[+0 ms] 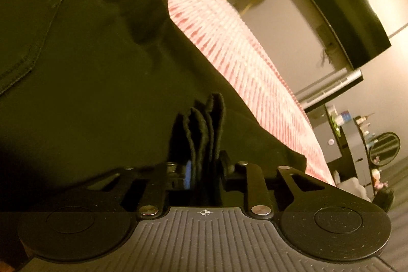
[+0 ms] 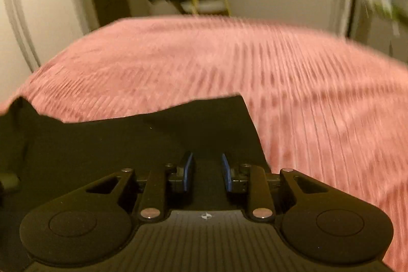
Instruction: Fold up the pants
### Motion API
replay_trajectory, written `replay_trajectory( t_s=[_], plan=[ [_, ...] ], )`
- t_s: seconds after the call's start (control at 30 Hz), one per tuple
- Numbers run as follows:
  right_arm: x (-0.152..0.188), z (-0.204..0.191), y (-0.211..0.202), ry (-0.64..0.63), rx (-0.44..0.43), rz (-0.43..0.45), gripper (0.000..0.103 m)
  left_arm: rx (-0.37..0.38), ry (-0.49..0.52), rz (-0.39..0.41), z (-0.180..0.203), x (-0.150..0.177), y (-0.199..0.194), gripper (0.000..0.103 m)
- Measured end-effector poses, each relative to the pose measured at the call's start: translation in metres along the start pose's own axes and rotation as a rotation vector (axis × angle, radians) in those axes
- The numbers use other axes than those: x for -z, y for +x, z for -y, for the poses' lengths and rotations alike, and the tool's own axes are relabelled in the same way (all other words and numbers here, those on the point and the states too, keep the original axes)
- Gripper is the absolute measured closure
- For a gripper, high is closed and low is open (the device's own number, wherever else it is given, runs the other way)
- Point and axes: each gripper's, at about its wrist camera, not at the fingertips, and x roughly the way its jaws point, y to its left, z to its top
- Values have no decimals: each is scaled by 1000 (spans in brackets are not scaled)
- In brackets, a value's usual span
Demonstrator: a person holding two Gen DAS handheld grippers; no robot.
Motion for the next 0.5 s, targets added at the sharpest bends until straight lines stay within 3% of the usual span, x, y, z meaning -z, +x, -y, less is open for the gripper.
replay_trajectory(
  t_s=[0.1, 0.17, 0.3, 0.5],
  plan=[
    [0, 2, -11, 13, -3, 4, 78, 25, -10, 3, -1, -2, 3, 72],
    [0, 10, -23, 89, -47, -6, 77, 31, -19, 0, -1, -5, 3, 81],
    [17, 26, -61, 231, -90, 29, 55, 43, -23, -10, 0, -9, 6, 89],
    [30, 50, -92, 414, -145, 103, 49, 61, 78, 166, 27, -19, -36, 89]
  ],
)
